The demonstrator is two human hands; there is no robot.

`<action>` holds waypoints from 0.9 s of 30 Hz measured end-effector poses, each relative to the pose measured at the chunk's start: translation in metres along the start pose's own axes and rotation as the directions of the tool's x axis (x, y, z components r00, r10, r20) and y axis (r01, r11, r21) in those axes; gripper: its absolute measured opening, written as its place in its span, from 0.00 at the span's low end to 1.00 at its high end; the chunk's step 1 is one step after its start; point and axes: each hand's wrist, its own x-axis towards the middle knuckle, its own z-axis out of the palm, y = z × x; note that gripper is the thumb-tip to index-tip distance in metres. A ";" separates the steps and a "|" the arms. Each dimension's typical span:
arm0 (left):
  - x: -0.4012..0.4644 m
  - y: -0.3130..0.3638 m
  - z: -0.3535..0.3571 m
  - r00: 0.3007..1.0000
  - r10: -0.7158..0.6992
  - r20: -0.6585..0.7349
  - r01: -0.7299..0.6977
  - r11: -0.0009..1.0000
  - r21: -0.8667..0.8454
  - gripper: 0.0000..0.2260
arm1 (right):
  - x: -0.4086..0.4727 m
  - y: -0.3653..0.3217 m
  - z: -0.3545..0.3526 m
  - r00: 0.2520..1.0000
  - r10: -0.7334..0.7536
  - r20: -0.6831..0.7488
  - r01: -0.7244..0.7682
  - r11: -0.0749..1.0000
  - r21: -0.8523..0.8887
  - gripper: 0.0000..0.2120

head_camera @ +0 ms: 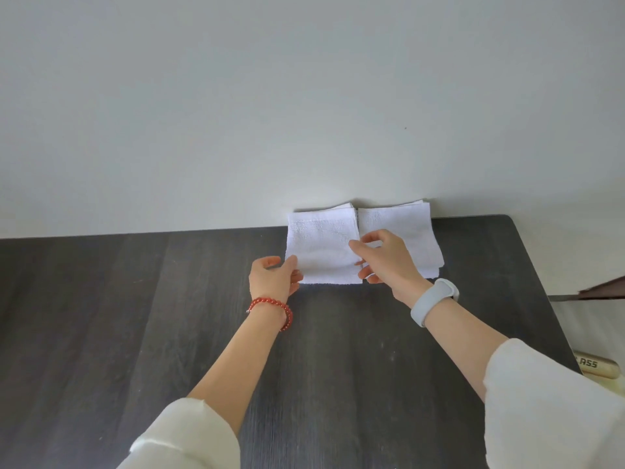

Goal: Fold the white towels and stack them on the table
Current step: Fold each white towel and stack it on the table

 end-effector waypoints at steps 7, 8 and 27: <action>-0.001 0.057 0.014 0.941 0.331 0.078 -0.316 0.936 -0.152 0.09 | 0.010 -0.041 0.001 0.947 -0.298 -0.118 0.308 0.949 0.071 0.07; -0.002 0.063 0.015 0.922 0.379 0.083 -0.357 0.913 -0.198 0.10 | 0.009 -0.048 0.000 0.915 -0.377 -0.141 0.388 0.920 0.058 0.06; 0.025 -0.032 -0.003 0.733 0.662 0.159 -0.556 0.447 0.701 0.11 | 0.012 0.036 0.013 0.841 -0.541 0.003 0.405 0.625 -0.667 0.11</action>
